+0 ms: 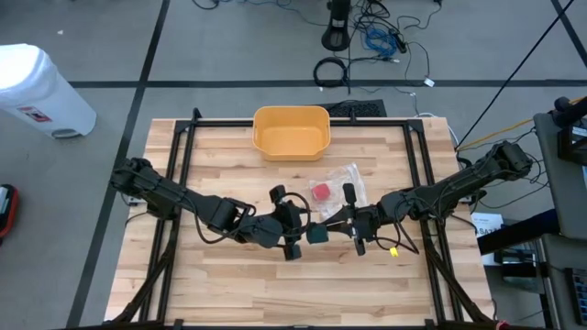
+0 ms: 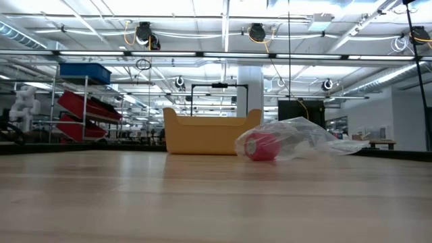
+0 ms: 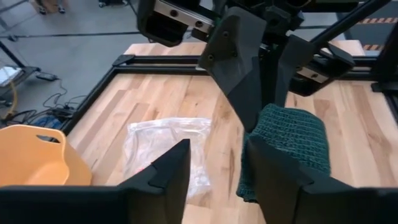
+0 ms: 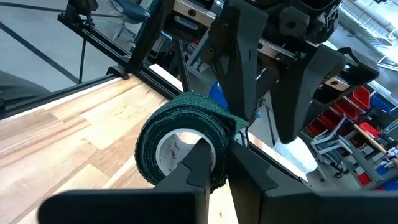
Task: Roll bandage
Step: Roll the green bandage
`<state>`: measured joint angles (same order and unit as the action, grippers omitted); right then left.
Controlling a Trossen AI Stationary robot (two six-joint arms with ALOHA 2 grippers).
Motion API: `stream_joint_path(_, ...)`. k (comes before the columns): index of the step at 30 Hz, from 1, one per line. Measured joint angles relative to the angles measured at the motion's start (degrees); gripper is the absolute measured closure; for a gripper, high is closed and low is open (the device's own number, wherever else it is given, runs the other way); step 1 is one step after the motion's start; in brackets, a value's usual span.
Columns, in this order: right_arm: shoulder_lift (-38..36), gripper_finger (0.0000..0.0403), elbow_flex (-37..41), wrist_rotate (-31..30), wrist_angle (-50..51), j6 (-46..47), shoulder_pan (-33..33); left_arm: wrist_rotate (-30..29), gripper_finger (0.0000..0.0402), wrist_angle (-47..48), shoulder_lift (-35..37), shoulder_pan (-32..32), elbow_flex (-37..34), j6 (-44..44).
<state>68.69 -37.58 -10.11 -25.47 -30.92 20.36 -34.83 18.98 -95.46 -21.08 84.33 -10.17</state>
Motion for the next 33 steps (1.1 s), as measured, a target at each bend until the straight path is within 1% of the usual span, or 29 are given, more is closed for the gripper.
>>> stream_joint_path(4, 0.0, 0.0369, 0.0, 0.0, 0.0, 0.0, 0.0, -0.8, 0.0220, 0.1, 0.0, 0.0, 0.0, -0.4)
stream_joint_path(8, 0.0, 0.0369, 0.0, 0.0, 0.1, 0.0, 0.0, -1.3, 0.0210, 0.0, -0.8, 0.1, 0.0, 0.0)
stream_joint_path(18, 0.0, 0.0369, 0.0, 0.1, 0.2, 0.0, 0.1, -1.6, 0.0209, -0.4, -1.7, 0.4, 0.0, 0.0)
stream_joint_path(28, 0.0, 0.0369, -0.1, 0.4, -0.2, -0.2, 0.4, -1.7, 0.0209, -1.1, -1.5, 0.3, 2.4, 0.3)
stream_joint_path(33, 0.0, 0.0369, -0.1, 0.4, -0.1, -0.2, 0.4, -1.7, 0.0209, -1.0, -1.4, -0.3, 3.6, 2.5)
